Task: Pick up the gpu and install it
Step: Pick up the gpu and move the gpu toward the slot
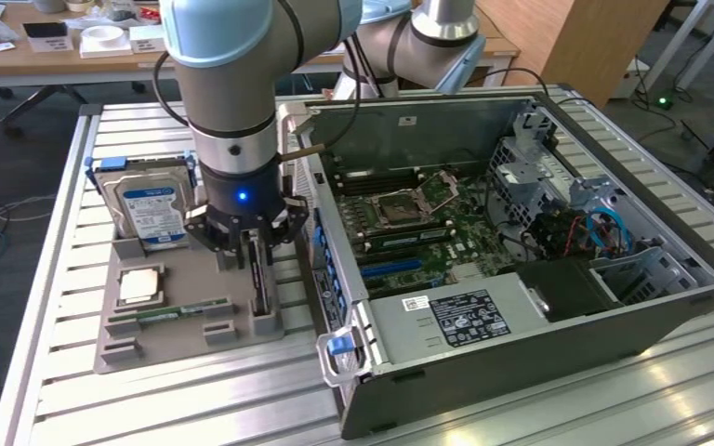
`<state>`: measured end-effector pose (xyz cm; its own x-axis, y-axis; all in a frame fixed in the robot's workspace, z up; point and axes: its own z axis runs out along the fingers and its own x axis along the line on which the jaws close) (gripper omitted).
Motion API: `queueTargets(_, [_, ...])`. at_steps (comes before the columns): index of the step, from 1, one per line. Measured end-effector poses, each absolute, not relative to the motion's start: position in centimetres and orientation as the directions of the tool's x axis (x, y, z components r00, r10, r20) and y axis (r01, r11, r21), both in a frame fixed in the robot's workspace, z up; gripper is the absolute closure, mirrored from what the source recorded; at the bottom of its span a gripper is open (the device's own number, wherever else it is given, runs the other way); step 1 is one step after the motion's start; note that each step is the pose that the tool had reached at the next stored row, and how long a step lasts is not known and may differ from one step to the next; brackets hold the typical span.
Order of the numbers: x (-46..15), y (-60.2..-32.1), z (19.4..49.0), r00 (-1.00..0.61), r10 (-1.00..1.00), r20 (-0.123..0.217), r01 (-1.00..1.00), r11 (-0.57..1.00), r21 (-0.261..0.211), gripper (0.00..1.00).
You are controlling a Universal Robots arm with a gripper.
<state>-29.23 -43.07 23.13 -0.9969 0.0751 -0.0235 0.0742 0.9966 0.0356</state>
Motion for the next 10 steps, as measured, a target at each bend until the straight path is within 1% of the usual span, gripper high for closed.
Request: queueTargets(10, [-29.18, -43.08, 23.13, -0.997, 0.075, -0.023, 0.074, 0.997, 0.036, 0.58])
